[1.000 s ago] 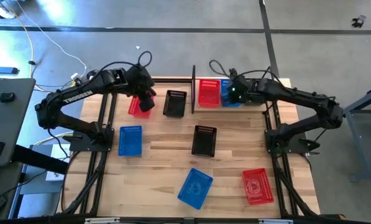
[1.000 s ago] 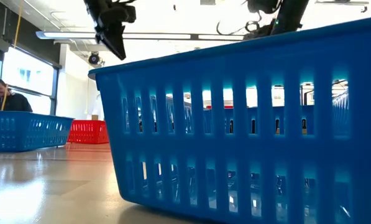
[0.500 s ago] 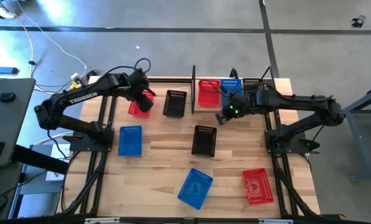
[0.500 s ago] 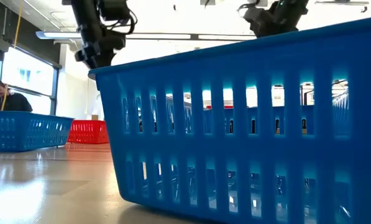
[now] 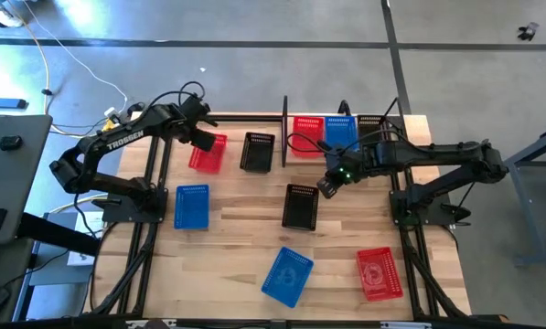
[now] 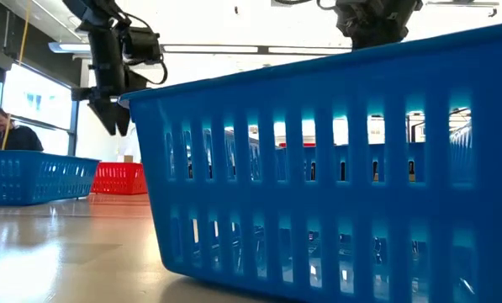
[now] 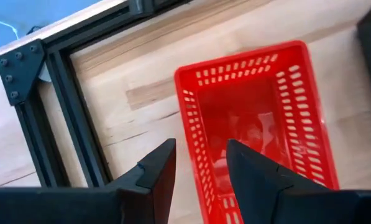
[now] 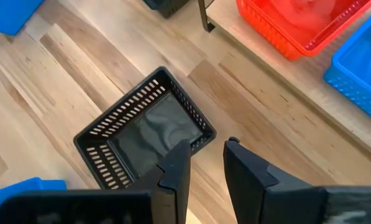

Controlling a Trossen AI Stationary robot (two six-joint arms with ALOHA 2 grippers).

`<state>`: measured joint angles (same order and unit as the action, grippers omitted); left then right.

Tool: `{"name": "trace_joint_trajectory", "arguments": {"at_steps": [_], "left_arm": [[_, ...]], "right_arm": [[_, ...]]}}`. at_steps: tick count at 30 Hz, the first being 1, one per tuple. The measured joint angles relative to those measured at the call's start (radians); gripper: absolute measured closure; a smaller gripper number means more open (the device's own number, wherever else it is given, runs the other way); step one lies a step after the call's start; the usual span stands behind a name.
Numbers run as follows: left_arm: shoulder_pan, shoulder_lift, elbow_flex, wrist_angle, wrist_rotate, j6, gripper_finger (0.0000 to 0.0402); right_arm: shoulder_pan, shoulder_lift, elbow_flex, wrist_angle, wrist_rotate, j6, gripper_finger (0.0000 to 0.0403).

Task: Stack baskets on shelf by color
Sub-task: Stack the top red bin on the other red bin on the shelf

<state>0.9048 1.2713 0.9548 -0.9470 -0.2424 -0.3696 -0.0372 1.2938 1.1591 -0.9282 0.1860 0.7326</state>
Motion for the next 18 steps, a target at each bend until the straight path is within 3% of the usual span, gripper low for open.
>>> {"name": "trace_joint_trajectory", "arguments": {"at_steps": [7,18], "left_arm": [[0.047,0.000,-0.076,0.065,0.078,-0.032,0.0270],[0.047,0.020,-0.125,0.109,0.078,-0.065,0.0270]], "right_arm": [[-0.002,0.000,0.000,0.046,0.018,-0.008,0.0320],[-0.002,0.000,0.000,0.130,0.021,-0.060,0.0320]]}}
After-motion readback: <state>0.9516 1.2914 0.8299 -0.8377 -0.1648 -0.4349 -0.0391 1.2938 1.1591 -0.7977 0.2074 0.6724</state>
